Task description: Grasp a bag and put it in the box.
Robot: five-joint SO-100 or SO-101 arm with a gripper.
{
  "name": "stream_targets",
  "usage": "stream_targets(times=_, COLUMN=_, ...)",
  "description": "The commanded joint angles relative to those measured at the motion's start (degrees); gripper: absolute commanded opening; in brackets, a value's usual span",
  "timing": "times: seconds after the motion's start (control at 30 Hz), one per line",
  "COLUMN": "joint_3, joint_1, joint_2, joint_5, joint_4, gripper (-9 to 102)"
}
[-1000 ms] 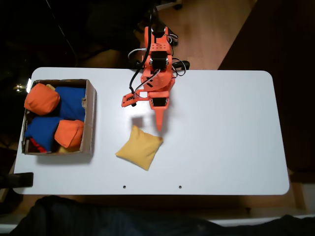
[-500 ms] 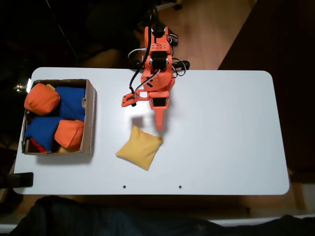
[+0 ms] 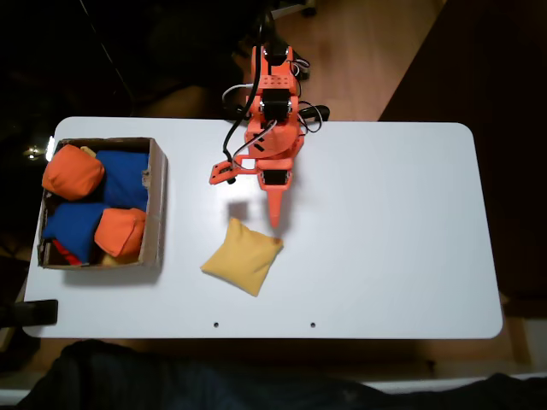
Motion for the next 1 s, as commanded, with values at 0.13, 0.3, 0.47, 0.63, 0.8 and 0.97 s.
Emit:
stream_targets(times=0.13, joint_3=-3.4, joint_1=1.5, joint_2=-2.8, joint_5=0.9, joint_4=-2.2, gripper=47)
stream_targets(times=0.3, joint_3=-8.8, joint_1=1.8, joint_2=-7.5, joint_5=1.1, joint_4=-2.6, gripper=47)
stream_targets(times=0.47, joint_3=-13.4, joint_1=2.5, joint_2=-12.6, joint_5=1.1, joint_4=-3.2, gripper=47)
stream_targets(times=0.63, joint_3=-16.7, joint_1=3.3, joint_2=-17.8, joint_5=0.8, joint_4=-4.2, gripper=47)
stream_targets(times=0.8, joint_3=-21.0, joint_1=4.5, joint_2=-23.9, joint_5=0.8, joint_4=-5.6, gripper=47)
stream_targets(times=0.97, joint_3=-26.0, joint_1=5.3, joint_2=-30.7, joint_5=1.1, joint_4=-5.8, gripper=47)
